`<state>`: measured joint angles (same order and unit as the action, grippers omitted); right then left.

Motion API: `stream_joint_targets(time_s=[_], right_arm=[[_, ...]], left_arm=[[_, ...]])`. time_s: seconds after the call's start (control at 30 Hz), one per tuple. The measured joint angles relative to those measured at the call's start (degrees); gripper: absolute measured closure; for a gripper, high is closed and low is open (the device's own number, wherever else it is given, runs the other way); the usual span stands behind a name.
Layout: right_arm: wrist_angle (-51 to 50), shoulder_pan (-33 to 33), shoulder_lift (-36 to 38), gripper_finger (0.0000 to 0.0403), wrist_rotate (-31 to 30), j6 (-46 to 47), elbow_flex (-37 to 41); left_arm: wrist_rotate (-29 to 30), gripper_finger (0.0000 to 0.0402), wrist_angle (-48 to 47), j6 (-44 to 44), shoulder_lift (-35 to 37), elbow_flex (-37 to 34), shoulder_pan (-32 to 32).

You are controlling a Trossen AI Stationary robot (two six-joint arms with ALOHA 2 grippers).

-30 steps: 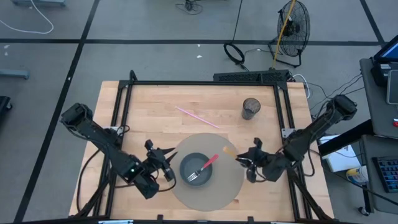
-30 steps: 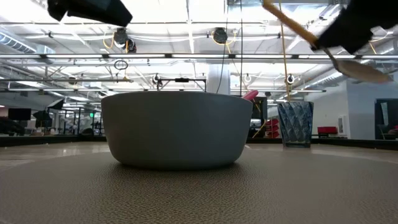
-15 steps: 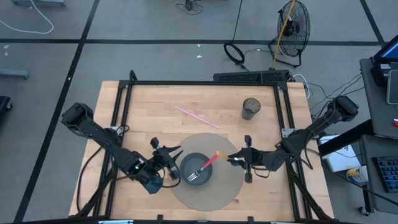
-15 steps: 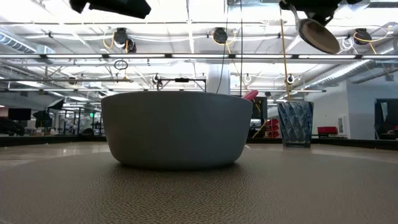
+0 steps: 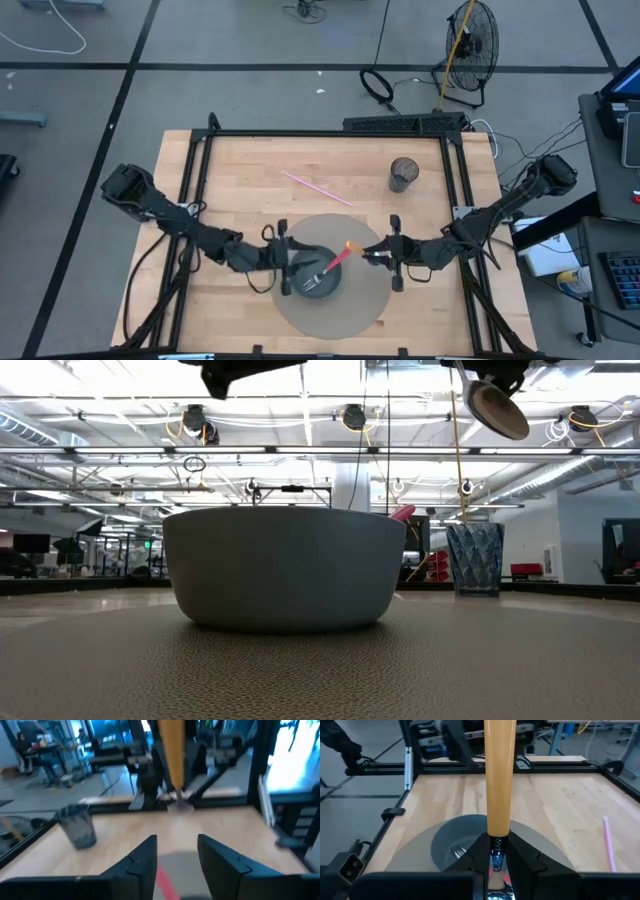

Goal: Pick & Place Utensil
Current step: Put the yellow spoon into the blue bowl on the brown placemat

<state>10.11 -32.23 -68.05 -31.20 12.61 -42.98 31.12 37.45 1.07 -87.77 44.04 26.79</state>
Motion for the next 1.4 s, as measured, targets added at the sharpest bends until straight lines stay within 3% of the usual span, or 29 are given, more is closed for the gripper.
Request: stream_joint_targets(time_s=[0.13, 0.27, 0.5, 0.83, 1.4], right_arm=[[2.8, 0.3, -0.6, 0.0367, 1.6, -1.6, 0.0], [6.8, 1.0, -2.5, 0.0365, 3.3, -3.7, 0.0], [13.7, 4.5, -6.5, 0.0367, 10.4, -5.7, 0.0], [22.2, 9.4, -11.6, 0.0367, 20.9, -5.9, 0.0], [25.1, 11.5, -13.7, 0.0365, 22.5, -4.9, 0.0]], left_arm=[[-7.8, 0.022, 8.6, -1.2, 0.0, -2.6, -4.2], [-15.3, 0.0193, 11.0, -3.9, 0.0, -2.8, -7.9], [-23.7, 0.0177, 16.7, -3.3, -2.3, -2.7, -9.5], [-26.6, 0.0176, 23.3, -1.8, -7.7, -2.5, -10.8], [-28.8, 0.0176, 23.9, -1.2, -7.8, -2.5, -11.4]])
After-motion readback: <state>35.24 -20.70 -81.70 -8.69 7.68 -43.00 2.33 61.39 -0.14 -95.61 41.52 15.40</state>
